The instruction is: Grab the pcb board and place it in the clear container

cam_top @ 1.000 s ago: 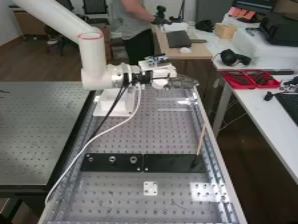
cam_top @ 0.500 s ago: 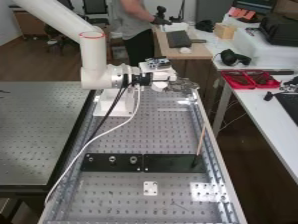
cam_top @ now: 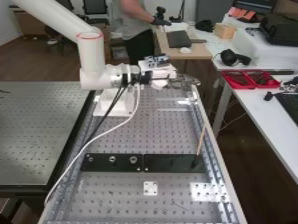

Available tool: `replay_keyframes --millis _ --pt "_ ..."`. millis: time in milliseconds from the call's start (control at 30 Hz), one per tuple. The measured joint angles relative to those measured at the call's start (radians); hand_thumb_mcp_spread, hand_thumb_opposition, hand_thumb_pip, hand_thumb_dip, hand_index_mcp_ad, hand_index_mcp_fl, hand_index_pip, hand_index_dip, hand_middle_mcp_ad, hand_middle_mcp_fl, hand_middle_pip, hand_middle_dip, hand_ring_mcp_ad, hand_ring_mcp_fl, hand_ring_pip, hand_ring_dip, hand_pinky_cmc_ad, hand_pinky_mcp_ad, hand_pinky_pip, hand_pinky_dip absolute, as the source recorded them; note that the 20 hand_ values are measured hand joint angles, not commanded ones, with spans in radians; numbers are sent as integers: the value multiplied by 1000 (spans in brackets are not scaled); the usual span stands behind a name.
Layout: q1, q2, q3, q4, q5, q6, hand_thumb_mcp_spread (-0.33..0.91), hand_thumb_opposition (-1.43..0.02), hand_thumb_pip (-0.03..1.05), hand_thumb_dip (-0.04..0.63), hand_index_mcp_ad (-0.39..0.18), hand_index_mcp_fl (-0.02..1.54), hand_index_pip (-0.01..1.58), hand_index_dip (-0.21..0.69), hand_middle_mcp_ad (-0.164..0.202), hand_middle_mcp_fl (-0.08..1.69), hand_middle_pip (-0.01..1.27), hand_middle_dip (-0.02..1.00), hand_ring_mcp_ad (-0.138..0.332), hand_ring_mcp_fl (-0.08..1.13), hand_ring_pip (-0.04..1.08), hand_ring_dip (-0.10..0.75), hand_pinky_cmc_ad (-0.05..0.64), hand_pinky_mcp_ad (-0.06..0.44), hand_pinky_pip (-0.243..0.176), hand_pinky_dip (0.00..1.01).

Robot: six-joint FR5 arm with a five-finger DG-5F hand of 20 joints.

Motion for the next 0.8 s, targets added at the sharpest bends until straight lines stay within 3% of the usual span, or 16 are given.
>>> replay_keyframes --millis 200,400,567,800 --pt "-2 -6 8 -62 5 -15 393 -838 782 269 -45 52 1539 51 66 150 119 173 164 7 91 9 353 126 -61 567" --pt "-6 -3 -2 -14 4 -16 393 -838 782 269 -45 52 1539 51 65 152 119 173 166 7 91 9 351 127 -58 571" --pt "-12 -3 2 -67 -7 3 393 -838 754 269 -45 52 1539 51 68 115 119 173 168 3 87 10 346 126 -61 571" --pt "-16 -2 -1 -33 -14 7 393 -841 730 267 -45 0 1546 44 63 87 119 173 169 5 93 24 351 136 -61 569"
